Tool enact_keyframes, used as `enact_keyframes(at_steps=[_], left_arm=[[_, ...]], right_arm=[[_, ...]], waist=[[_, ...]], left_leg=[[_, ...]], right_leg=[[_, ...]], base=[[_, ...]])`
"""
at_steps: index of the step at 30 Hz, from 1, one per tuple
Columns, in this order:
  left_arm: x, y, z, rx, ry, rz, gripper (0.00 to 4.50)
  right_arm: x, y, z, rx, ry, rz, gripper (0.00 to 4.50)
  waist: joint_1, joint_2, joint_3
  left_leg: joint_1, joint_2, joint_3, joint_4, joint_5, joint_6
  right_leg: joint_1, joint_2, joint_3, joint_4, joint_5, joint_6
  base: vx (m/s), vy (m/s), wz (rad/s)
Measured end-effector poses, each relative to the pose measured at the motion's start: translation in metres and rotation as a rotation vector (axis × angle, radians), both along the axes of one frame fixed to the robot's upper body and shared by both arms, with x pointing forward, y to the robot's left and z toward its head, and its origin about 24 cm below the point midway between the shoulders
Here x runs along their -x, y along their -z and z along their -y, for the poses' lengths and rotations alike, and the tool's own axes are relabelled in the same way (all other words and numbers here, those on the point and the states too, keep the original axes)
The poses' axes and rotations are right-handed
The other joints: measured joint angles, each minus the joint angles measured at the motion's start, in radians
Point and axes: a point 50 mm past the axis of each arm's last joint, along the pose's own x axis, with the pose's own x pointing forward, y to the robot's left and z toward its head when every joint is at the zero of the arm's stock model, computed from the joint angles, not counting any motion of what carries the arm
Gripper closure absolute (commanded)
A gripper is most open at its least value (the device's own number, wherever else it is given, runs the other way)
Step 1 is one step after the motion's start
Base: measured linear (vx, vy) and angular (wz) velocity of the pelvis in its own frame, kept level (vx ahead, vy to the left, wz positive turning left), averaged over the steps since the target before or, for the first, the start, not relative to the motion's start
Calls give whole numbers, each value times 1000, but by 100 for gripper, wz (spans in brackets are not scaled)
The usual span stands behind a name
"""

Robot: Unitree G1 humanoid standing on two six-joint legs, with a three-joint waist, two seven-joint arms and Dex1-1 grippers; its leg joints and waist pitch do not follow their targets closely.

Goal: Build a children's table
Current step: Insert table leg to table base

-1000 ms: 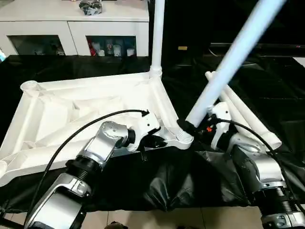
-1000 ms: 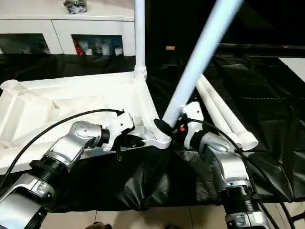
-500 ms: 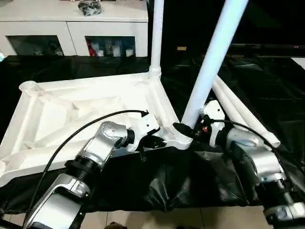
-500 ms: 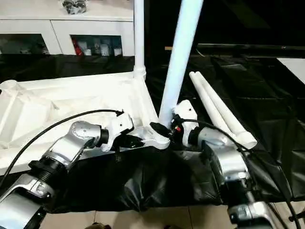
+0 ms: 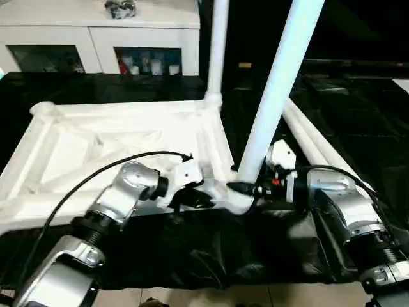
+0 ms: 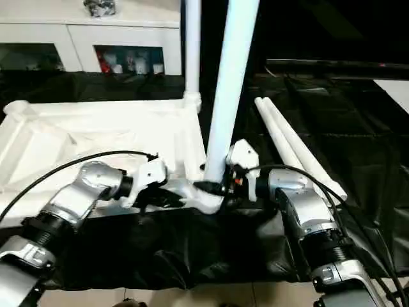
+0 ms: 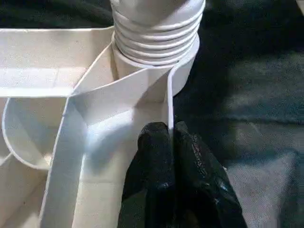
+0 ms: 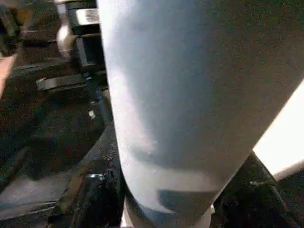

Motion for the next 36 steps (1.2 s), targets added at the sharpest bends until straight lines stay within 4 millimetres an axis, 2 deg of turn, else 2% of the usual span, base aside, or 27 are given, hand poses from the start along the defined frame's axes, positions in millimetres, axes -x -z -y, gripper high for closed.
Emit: enact_keyframes(at_steps=[10, 14, 21, 26, 29, 36], left_arm=[[1, -1, -8, -13, 56, -49, 450], [0, -1, -9, -13, 38, -48, 450], [-11, 1, -7, 17, -151, -34, 450], [-21, 2, 7, 22, -353, -2, 450], [-30, 0, 24, -1, -503, 47, 450], [-32, 1, 37, 14, -585, 53, 450]], right_arm=[[8, 1, -6, -1, -103, 3, 261], [2, 0, -7, -11, -85, 6, 261], [-24, 3, -13, -57, 154, -1, 261], [-50, 5, -25, -57, 372, -7, 261], [-66, 4, -30, -22, 530, -2, 261], [-73, 3, -36, -27, 617, -4, 261]], waist=[[21, -1, 0], [20, -1, 0], [-5, -8, 4], [-19, -12, 6], [-26, -13, 8], [-27, -13, 7]], left_leg=[[1, 0, 0, 0, 0, -1], [3, 0, 0, 0, 0, -1], [5, 0, -1, 2, 0, -1], [4, 0, -2, 3, 0, -1], [2, 0, -2, 6, 0, -1], [0, -1, -2, 5, 0, -1]], right_leg=[[0, 0, 1, 2, 0, 0], [0, 0, 1, 4, 0, 0], [-3, 0, 0, 7, -1, -1], [-5, -1, -2, 6, -1, -1], [-5, -1, -4, 3, -1, -1], [-4, -2, -3, -4, -1, -1]], base=[[0, 0, 0], [0, 0, 0], [0, 0, 0], [0, 0, 0], [0, 0, 0], [0, 0, 0]])
